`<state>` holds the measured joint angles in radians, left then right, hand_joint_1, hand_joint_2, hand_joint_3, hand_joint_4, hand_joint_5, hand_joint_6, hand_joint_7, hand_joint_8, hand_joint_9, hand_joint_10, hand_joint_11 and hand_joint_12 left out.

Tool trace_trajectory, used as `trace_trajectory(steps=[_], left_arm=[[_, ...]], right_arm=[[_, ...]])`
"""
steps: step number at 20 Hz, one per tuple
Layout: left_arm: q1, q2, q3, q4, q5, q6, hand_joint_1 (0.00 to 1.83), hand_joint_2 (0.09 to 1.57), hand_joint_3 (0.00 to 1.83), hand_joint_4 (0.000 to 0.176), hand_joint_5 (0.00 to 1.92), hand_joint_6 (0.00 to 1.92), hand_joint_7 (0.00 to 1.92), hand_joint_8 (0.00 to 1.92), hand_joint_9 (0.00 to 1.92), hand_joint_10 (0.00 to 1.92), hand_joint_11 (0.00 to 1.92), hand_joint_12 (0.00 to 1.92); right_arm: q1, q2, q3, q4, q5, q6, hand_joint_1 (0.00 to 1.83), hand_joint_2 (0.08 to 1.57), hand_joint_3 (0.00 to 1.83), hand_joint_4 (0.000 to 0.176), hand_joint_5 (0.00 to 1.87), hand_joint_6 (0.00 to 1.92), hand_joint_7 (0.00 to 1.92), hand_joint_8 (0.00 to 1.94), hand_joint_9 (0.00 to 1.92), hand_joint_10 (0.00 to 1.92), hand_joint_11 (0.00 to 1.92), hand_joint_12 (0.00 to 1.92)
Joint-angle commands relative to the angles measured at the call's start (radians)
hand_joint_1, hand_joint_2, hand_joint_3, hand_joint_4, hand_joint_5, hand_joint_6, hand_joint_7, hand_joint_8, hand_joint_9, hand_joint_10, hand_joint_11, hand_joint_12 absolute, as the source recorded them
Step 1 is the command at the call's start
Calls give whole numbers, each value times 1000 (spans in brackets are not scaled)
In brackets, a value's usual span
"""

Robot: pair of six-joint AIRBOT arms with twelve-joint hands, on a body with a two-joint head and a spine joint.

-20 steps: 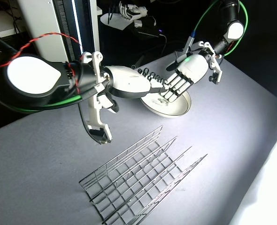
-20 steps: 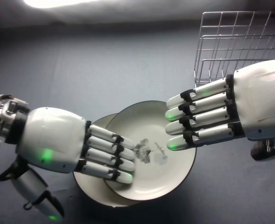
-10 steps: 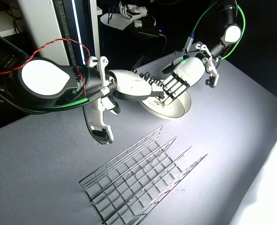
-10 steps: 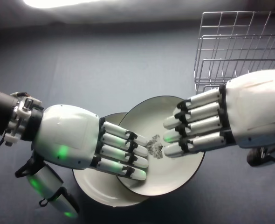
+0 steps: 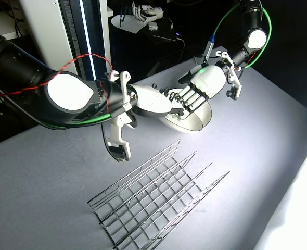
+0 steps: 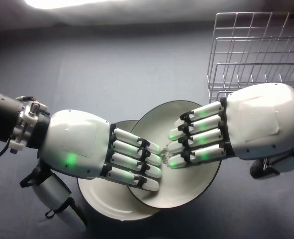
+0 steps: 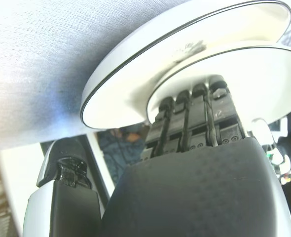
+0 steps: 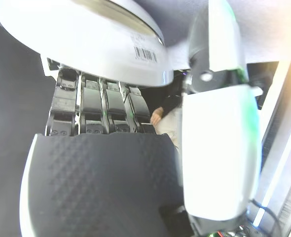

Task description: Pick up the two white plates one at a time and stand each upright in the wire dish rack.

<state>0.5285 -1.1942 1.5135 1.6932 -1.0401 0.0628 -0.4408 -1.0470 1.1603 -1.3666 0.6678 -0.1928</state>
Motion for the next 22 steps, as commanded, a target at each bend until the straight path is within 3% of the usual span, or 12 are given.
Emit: trace_trajectory(steps=[1, 6, 9, 13, 14, 15, 16, 17, 22], left_arm=[[3, -15, -1, 1, 5, -3, 0, 1123, 0, 0, 0, 0, 0, 0, 0, 0, 0, 0], [3, -14, 1, 0, 5, -3, 0, 1122, 0, 0, 0, 0, 0, 0, 0, 0, 0, 0], [2, -14, 4, -1, 5, -3, 0, 1121, 0, 0, 0, 0, 0, 0, 0, 0, 0, 0], [2, -14, 7, -1, 5, -3, 0, 1118, 0, 0, 0, 0, 0, 0, 0, 0, 0, 0], [2, -15, 7, -1, 5, -3, 0, 1119, 0, 0, 0, 0, 0, 0, 0, 0, 0, 0], [2, -15, 8, -1, 5, -3, 0, 1117, 0, 0, 0, 0, 0, 0, 0, 0, 0, 0], [2, -15, 9, -1, 5, -3, 0, 1123, 0, 0, 0, 0, 0, 0, 0, 0, 0, 0], [2, -15, 11, -1, 5, -3, 0, 1127, 0, 0, 0, 0, 0, 0, 0, 0, 0, 0], [6, -16, 18, -4, 5, -3, 0, 1133, 2, 0, 0, 0, 0, 0, 0, 0, 0, 0]], right_arm=[[4, -5, 4, 57, 45, 1, 1068, 993, 10, 0, 51, 13, 0, 0, 2, 1, 0, 449], [-1, -46, 17, 57, 10, 1, 1104, 985, 0, 0, 343, 28, 287, 16, 242, 42, 0, 903], [-1, -71, 25, 57, -8, 0, 1143, 1038, 5, 0, 555, 39, 563, 27, 497, 82, 26, 1291], [0, -93, 41, 57, -23, 0, 1202, 1072, 3, 0, 834, 75, 883, 46, 799, 143, 355, 1276], [-1, -96, 44, 57, -25, 0, 1220, 1094, 26, 0, 890, 917, 1030, 658, 946, 193, 550, 1174], [-1, -99, 46, 57, -29, 0, 1222, 1120, 4, 0, 872, 1098, 1049, 846, 1032, 229, 620, 1198], [-2, -102, 47, 57, -31, -1, 1346, 1105, 0, 0, 903, 1063, 1081, 837, 928, 948, 681, 1218], [-2, -104, 48, 57, -32, -1, 1372, 1100, 1, 0, 916, 1042, 1067, 885, 923, 1081, 730, 1223], [-2, -106, 48, 57, -38, -1, 1383, 1086, 0, 0, 965, 964, 1036, 891, 991, 1081, 800, 1217]])
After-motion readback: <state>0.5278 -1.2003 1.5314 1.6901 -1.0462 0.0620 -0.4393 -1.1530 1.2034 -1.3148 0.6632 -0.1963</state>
